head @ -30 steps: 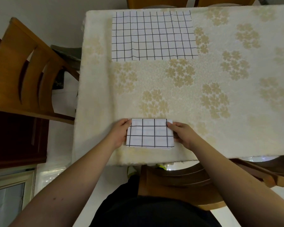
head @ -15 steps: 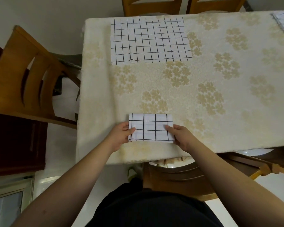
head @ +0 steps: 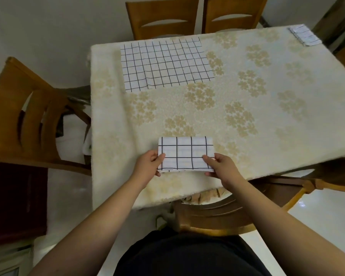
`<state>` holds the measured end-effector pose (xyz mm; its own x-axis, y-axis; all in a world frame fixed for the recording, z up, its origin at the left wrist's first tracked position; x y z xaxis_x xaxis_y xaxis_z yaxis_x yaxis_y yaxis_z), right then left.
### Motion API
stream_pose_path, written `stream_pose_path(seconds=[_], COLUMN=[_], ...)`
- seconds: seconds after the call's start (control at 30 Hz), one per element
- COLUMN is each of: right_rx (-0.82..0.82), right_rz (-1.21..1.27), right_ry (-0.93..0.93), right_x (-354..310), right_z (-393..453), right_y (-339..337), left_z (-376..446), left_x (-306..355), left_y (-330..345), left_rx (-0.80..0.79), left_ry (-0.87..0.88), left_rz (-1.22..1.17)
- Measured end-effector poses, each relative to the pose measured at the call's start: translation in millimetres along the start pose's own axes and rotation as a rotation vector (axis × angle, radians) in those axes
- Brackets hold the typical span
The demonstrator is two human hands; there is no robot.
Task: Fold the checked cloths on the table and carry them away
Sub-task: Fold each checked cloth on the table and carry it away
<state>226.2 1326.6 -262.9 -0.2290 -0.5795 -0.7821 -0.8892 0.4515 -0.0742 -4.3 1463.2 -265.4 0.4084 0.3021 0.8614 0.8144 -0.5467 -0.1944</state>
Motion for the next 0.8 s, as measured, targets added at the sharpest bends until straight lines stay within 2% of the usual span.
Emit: stream_pose_path(seconds=[0.43,0.8], right_rx=[0.142,0.26], right_rz=[0.234,0.423], right_ry=[0.008,-0.13], right_x=[21.6,28.8], right_z=[-45.6,-131.7], right_y=[-61.9,-161.7], left_z=[-27.1,-83.3], left_x=[43.3,98.8], left_y=[71.4,175.7], left_rx=[-0.176,-0.263], left_ry=[-0.028,0.053], left_rz=[-0.123,-0.098])
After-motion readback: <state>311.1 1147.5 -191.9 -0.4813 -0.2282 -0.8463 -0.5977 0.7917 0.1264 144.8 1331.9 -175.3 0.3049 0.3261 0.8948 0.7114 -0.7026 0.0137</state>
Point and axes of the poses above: each hand's wrist, its own z-axis towards the middle knuckle, its own y-axis out of the palm, x = y × z, the point moved 6 cm from there along z, towards the middle knuckle, and after that the axes turned 3 degrees about -x, right-handed, at the moved point
